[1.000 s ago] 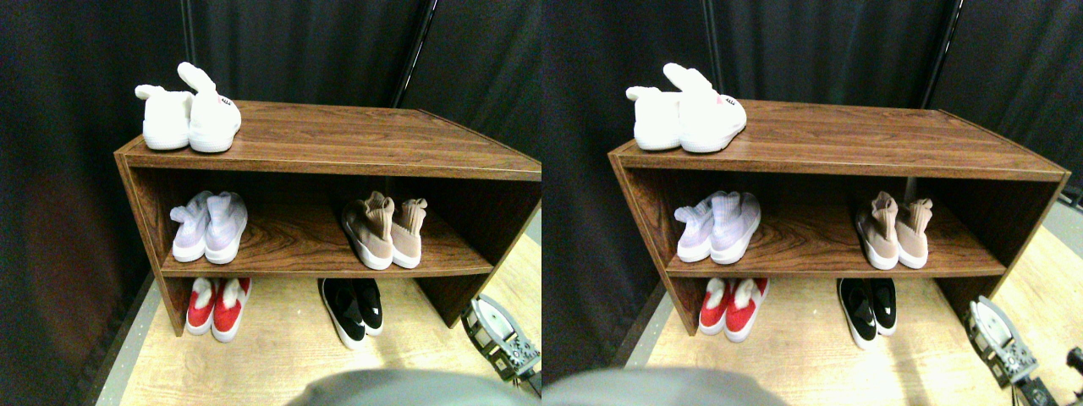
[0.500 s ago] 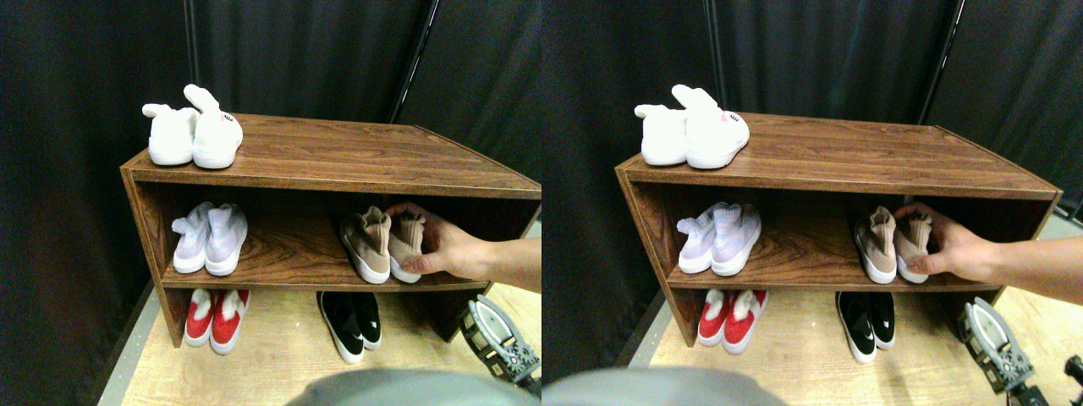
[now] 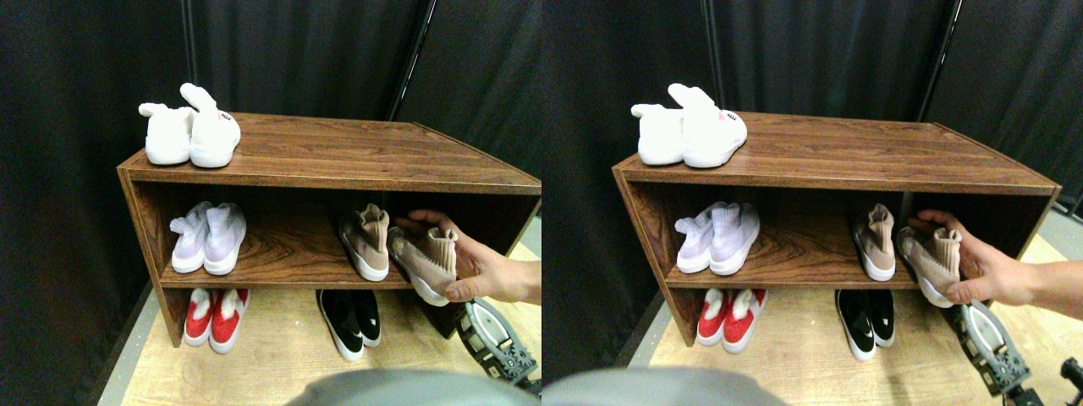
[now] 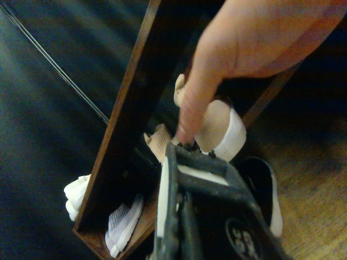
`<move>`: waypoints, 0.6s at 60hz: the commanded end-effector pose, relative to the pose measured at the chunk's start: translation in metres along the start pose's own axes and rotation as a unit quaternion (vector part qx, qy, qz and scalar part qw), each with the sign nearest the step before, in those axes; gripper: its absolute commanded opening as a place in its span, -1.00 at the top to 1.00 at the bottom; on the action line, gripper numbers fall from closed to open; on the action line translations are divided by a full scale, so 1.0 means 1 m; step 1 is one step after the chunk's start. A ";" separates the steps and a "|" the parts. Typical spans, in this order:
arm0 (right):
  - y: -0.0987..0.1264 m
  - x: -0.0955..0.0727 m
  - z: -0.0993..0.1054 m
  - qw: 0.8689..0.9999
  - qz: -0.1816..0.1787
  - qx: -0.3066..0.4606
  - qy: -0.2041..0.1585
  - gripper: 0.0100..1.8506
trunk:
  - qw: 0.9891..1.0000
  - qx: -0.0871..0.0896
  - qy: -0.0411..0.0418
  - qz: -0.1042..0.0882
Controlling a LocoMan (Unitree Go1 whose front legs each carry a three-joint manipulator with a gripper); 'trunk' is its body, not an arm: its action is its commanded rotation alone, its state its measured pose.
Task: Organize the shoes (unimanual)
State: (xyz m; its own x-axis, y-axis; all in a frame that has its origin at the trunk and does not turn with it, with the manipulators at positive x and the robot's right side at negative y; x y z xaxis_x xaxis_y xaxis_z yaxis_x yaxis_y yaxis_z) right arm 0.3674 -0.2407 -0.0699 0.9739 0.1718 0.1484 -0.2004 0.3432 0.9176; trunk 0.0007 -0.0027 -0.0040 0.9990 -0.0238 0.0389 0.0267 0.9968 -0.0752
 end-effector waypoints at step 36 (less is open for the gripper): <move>0.007 0.003 0.002 1.000 0.022 -0.008 -0.009 0.95 | 1.000 -0.007 0.004 -0.001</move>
State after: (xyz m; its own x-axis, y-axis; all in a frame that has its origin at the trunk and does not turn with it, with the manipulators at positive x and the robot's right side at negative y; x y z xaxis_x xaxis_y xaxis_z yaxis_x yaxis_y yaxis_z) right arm 0.3690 -0.2396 -0.0661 0.9724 0.1631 0.1668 -0.2155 0.3534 0.9103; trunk -0.0011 -0.0036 -0.0047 0.9989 -0.0308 0.0366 0.0333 0.9969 -0.0715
